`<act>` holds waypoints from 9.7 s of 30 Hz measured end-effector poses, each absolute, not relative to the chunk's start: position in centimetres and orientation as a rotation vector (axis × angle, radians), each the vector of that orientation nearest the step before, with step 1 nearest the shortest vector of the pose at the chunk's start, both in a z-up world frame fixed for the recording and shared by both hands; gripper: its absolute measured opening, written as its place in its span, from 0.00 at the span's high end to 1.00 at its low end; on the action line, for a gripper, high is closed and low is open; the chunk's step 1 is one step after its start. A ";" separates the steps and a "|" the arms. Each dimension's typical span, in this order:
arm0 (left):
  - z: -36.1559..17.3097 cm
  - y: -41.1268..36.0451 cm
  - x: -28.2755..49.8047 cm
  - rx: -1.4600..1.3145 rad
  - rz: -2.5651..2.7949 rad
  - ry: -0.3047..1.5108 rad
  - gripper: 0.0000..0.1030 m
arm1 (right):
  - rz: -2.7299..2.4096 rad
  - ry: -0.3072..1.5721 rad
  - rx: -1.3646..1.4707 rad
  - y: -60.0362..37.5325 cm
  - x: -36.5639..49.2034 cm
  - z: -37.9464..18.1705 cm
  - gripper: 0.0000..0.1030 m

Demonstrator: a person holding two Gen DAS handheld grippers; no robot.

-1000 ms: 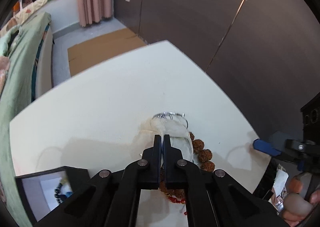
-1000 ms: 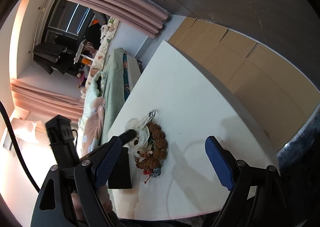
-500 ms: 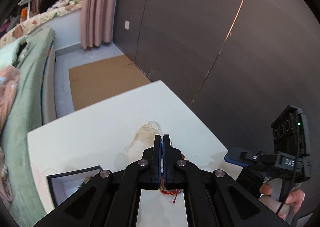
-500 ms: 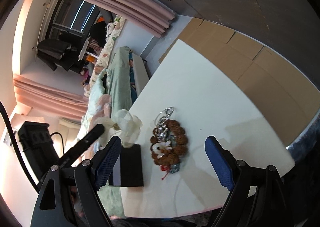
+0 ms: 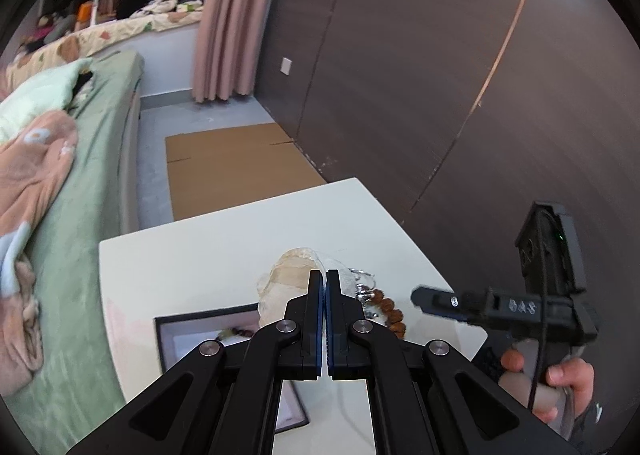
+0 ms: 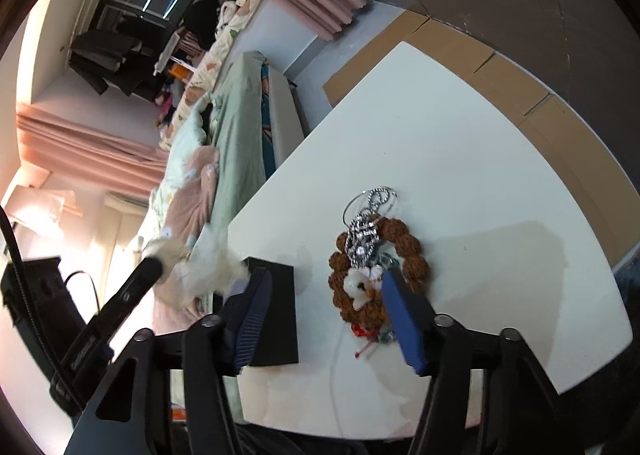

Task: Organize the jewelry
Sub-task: 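Carry white pouch into box with left gripper while right gripper grasps silver bangle, then carry the silver bangle over the box and open the right gripper, then grasp the silver chain on the brown bead bracelet with the left gripper, then lift silver chain toward box with left gripper while right gripper reaches brown bracelet, then lower the brown bead bracelet into the black box and open the right gripper, then reach the left gripper to the red string bracelet and grasp it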

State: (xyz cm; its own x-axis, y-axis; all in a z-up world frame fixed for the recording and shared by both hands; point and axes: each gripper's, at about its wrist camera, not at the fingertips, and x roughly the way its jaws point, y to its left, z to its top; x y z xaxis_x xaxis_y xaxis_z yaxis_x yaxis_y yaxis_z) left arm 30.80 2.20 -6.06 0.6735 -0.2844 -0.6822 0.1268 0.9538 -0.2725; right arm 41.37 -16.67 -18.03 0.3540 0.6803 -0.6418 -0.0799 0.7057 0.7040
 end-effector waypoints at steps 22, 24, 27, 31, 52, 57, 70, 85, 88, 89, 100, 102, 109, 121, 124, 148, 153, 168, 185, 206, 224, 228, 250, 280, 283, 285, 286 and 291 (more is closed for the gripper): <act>-7.5 9.2 29.7 -0.312 -0.138 0.781 1.00 | 0.327 1.298 0.176 -10.2 47.8 -19.2 0.27; -7.7 9.5 29.7 -0.321 -0.142 0.786 1.00 | 0.298 1.312 0.133 -9.6 48.0 -19.5 0.27; -7.9 9.7 29.5 -0.326 -0.153 0.795 1.00 | 0.241 1.352 0.094 -8.9 48.3 -20.3 0.27; -8.4 9.9 29.2 -0.338 -0.157 0.801 1.00 | 0.184 1.361 0.043 -8.2 48.5 -20.8 0.32; -10.3 10.1 28.7 -0.418 -0.170 0.868 0.01 | 0.377 1.214 0.218 -10.4 42.6 -13.1 0.51; -9.4 12.0 27.3 -0.434 -0.108 0.828 0.01 | 0.503 1.180 0.234 -7.9 40.5 -11.2 0.50; -8.2 15.8 23.9 -0.408 0.024 0.762 0.02 | 0.744 1.120 0.259 -0.5 37.8 -10.9 0.17; -7.1 12.4 22.9 -0.369 -0.031 0.717 0.02 | 0.626 1.031 0.383 -9.6 34.5 -10.9 0.16; -6.9 10.9 23.3 -0.349 -0.058 0.720 0.02 | 0.572 1.011 0.408 -12.3 33.9 -10.7 0.16; -6.9 10.3 23.5 -0.343 -0.071 0.725 0.02 | 0.560 1.005 0.418 -13.1 33.8 -10.6 0.16; -6.9 3.8 25.5 -0.250 -0.195 0.769 0.08 | 0.470 0.967 0.517 -19.3 33.2 -11.5 0.16; -7.2 2.7 26.0 -0.233 -0.211 0.790 0.15 | 0.466 0.963 0.525 -19.9 33.1 -11.9 0.16; -8.6 -0.4 28.1 -0.223 -0.255 0.866 0.44 | 0.448 0.944 0.619 -22.9 33.6 -14.2 0.16; -10.9 -4.5 33.2 -0.148 -0.286 0.961 0.50 | 0.446 0.953 0.716 -26.2 34.9 -18.2 0.16; -11.7 -6.0 34.3 -0.098 -0.296 0.976 0.50 | 0.432 0.951 0.736 -27.1 35.3 -18.7 0.16; -17.9 -11.9 38.7 0.382 -0.263 1.051 0.52 | 0.408 0.987 0.749 -28.1 36.8 -21.1 0.16; -18.3 -11.9 38.7 0.378 -0.315 1.061 0.66 | 0.408 0.993 0.748 -27.7 36.8 -21.2 0.16; -14.7 -8.3 37.6 0.165 -0.340 0.990 0.98 | 0.410 1.009 0.733 -27.3 37.2 -20.9 0.16; -6.3 -5.6 35.6 0.036 -0.317 0.784 0.98 | 0.438 1.010 0.720 -26.1 37.4 -19.6 0.16; 3.6 0.3 30.6 -0.037 -0.242 0.575 0.98 | 0.342 1.279 0.324 -17.4 44.3 -20.9 0.49; 2.1 6.4 26.3 -0.140 -0.176 0.591 0.98 | 0.366 1.181 0.292 -16.1 41.5 -16.2 0.81; 1.4 7.4 25.9 -0.171 -0.177 0.606 0.98 | 0.417 1.125 0.312 -15.6 40.2 -13.6 0.81; -4.9 11.8 24.2 -0.280 -0.091 0.760 0.27 | 0.697 0.958 0.258 -5.6 35.2 -3.7 0.81; -7.2 11.9 23.6 -0.287 -0.067 0.766 0.27 | 0.635 1.043 0.355 -8.4 35.1 -9.1 0.36; -7.3 10.3 24.0 -0.274 -0.101 0.775 0.27 | 0.576 1.033 0.386 -11.6 34.5 -9.5 0.35; -7.3 9.0 24.3 -0.265 -0.127 0.782 0.27 | 0.541 1.020 0.403 -13.5 34.2 -9.7 0.35; -7.4 8.5 24.5 -0.260 -0.135 0.786 0.27 | 0.526 1.014 0.413 -14.2 34.1 -9.7 0.33; -7.6 5.2 25.4 -0.228 -0.190 0.814 0.27 | 0.483 0.986 0.437 -17.4 33.5 -9.9 0.12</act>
State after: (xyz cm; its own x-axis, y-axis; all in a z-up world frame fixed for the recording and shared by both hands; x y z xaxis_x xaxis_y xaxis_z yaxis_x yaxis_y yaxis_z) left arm 25.45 5.22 -7.58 0.6724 -0.2540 -0.6953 0.0796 0.9587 -0.2732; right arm 33.50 -17.42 -9.87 0.4646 0.5694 -0.6782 -0.1867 0.8117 0.5535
